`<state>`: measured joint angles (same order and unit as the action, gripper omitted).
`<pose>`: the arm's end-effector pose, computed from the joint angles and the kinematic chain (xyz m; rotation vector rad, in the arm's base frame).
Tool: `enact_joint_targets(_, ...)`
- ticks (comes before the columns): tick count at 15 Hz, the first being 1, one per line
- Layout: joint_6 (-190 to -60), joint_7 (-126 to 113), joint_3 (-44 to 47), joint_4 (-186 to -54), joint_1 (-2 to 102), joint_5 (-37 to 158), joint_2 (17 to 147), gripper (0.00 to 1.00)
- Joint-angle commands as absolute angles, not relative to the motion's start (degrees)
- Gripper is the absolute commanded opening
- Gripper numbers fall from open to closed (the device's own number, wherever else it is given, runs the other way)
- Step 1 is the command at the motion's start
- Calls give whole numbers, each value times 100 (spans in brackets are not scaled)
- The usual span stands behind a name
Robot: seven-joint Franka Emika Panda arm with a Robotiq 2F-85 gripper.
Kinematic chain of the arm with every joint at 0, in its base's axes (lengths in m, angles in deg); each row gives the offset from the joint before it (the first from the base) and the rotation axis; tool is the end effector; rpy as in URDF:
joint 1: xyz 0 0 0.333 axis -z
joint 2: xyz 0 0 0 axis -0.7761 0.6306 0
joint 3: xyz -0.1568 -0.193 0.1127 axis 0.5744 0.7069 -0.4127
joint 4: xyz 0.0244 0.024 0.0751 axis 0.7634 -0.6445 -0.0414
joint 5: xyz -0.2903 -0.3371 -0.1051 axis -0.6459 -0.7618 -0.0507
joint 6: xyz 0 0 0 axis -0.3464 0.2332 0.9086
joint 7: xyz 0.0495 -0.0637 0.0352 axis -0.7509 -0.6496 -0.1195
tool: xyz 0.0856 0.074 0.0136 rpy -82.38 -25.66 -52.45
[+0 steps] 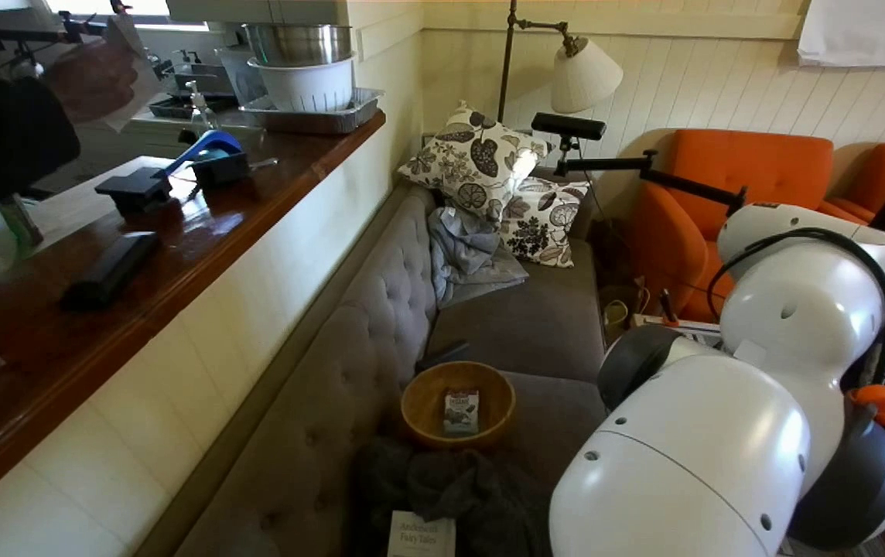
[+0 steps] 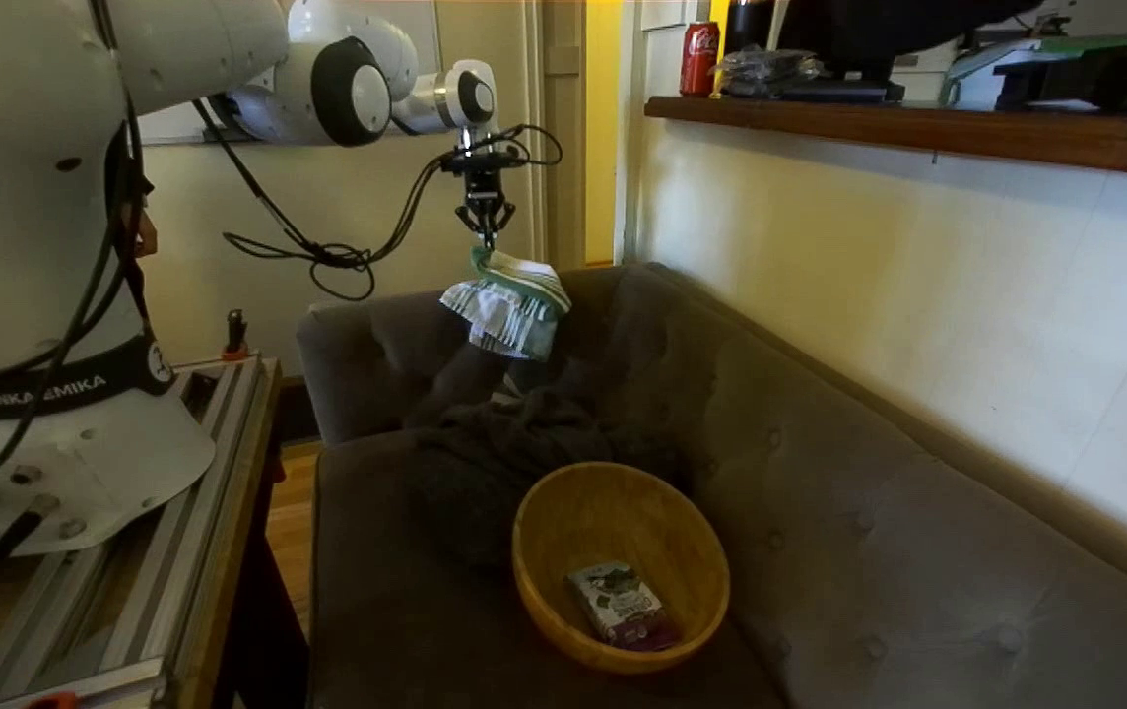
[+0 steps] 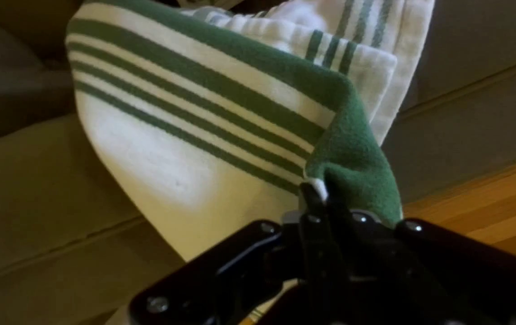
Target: Move the white and green towel to the left armrest of the sofa.
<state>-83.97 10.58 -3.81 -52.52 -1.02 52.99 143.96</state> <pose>0.5078 0.6287 0.1561 2.4541 1.6078 -0.1623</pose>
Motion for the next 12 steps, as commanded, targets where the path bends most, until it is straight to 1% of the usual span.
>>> enact_joint_targets(1, -8624, 1888, -255, -5275, -252, 4981, 14096, 1)
enact_joint_targets(4, -9023, 2790, -235, -5316, -167, 4824, 14030, 1)
enact_joint_targets(6, -9345, 3375, -376, -5368, 18, 4944, 14073, 1)
enact_joint_targets(8, -9107, 3552, -480, -5555, 159, 5093, 14025, 1)
enact_joint_targets(9, -9214, 3274, -370, -5475, 51, 4984, 14022, 4)
enact_joint_targets(10, -9003, 3406, -409, -5064, 110, 4995, 14287, 4)
enact_joint_targets(11, -8914, 3474, -432, -4912, 147, 4997, 14398, 1)
enact_joint_targets(12, -9216, 3464, -369, -4811, 119, 4912, 14511, 1)
